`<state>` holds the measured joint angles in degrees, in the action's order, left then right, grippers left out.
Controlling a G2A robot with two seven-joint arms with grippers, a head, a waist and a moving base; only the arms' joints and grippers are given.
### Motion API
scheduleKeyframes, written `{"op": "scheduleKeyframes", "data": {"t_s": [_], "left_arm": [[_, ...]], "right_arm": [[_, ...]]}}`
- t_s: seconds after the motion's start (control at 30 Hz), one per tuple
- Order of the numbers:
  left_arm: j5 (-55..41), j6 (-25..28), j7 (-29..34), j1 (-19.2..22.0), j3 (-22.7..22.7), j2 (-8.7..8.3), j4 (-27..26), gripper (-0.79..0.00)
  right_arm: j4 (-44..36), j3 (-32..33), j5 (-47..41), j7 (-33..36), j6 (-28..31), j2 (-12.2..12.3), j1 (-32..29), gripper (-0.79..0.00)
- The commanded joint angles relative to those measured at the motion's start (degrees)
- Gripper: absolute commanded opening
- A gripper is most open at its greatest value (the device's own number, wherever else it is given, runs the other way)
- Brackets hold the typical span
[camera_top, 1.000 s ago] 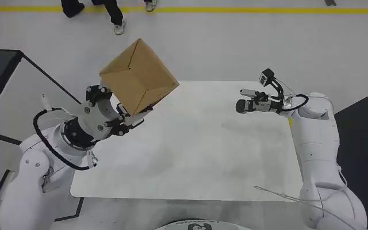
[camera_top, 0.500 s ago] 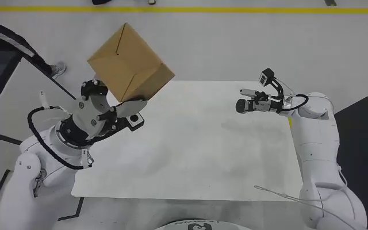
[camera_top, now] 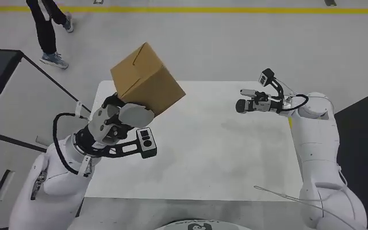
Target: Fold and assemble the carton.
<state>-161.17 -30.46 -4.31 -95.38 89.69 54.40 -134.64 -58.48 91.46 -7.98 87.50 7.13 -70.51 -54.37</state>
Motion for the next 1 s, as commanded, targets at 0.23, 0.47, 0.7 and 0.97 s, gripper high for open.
{"op": "scheduleKeyframes", "data": {"t_s": [0.23, 0.47, 0.7, 0.97], "left_arm": [[-1.4, 0.45, -1.55, -0.02, 0.4, 0.39, 0.0, -0.785], [23.99, -4.78, 3.99, 4.06, 4.73, 0.72, 0.0, -0.785], [57.3, -9.35, 24.33, 7.86, 6.0, 1.08, 0.01, -0.785], [78.36, -4.4, 36.29, 8.21, 5.87, 0.92, 2.51, -0.785]], "right_arm": [[0.0, 0.0, 0.0, 0.0, 0.0, 0.0, 0.0, 0.0], [0.0, 0.0, 0.0, 0.0, 0.0, 0.0, 0.0, 0.0], [0.0, 0.0, 0.0, 0.0, 0.0, 0.0, 0.0, 0.0], [0.0, 0.0, 0.0, 0.0, 0.0, 0.0, 0.0, 0.0]]}}
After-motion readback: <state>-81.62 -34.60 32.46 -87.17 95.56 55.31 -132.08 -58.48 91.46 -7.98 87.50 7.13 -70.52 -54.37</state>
